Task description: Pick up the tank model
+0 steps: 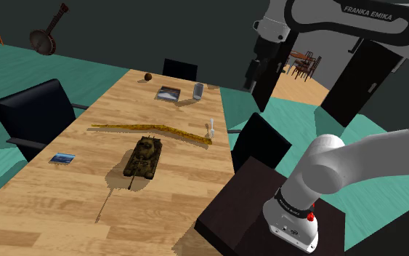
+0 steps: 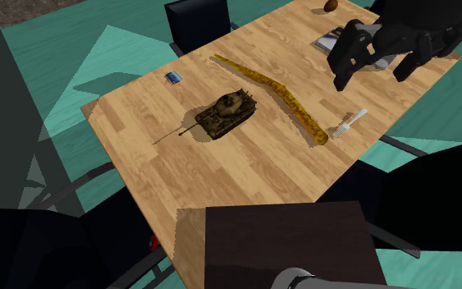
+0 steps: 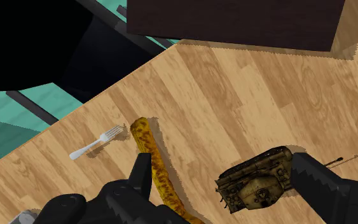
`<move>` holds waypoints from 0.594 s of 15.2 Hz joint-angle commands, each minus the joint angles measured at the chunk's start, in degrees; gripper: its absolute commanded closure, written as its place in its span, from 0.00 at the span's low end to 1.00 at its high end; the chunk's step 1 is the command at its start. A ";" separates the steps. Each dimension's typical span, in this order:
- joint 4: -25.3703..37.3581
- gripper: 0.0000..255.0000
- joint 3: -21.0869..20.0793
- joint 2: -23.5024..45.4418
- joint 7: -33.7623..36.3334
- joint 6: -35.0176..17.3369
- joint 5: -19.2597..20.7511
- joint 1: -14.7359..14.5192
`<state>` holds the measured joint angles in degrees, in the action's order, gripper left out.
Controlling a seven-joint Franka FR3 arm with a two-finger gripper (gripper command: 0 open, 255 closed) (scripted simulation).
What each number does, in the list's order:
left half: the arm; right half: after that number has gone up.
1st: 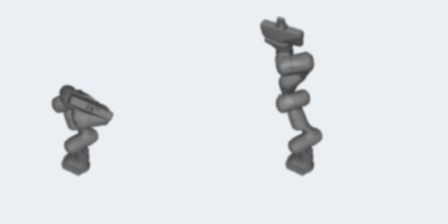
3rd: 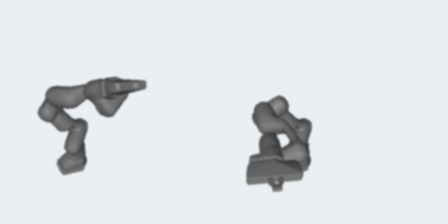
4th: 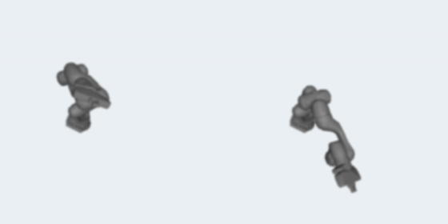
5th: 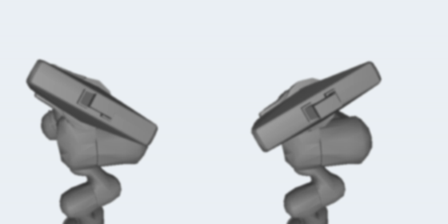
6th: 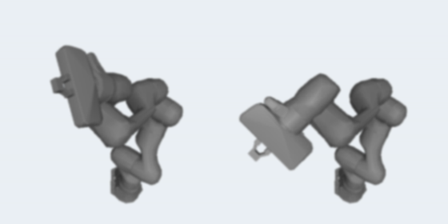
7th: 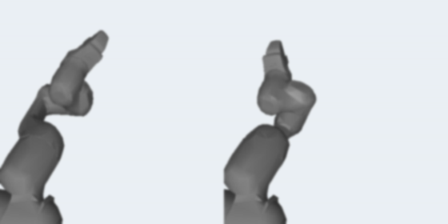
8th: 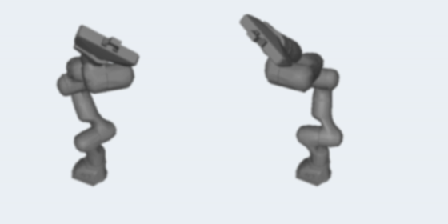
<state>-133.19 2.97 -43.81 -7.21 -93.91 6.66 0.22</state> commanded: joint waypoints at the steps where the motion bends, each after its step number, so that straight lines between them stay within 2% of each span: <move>1: 0.00 0.00 0.00 0.00 0.00 0.00 0.00 0.00; 9: -7.84 0.00 -8.75 4.20 17.61 -10.75 -5.23 0.12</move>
<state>-140.13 -4.66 -40.34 7.98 -103.13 2.09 0.32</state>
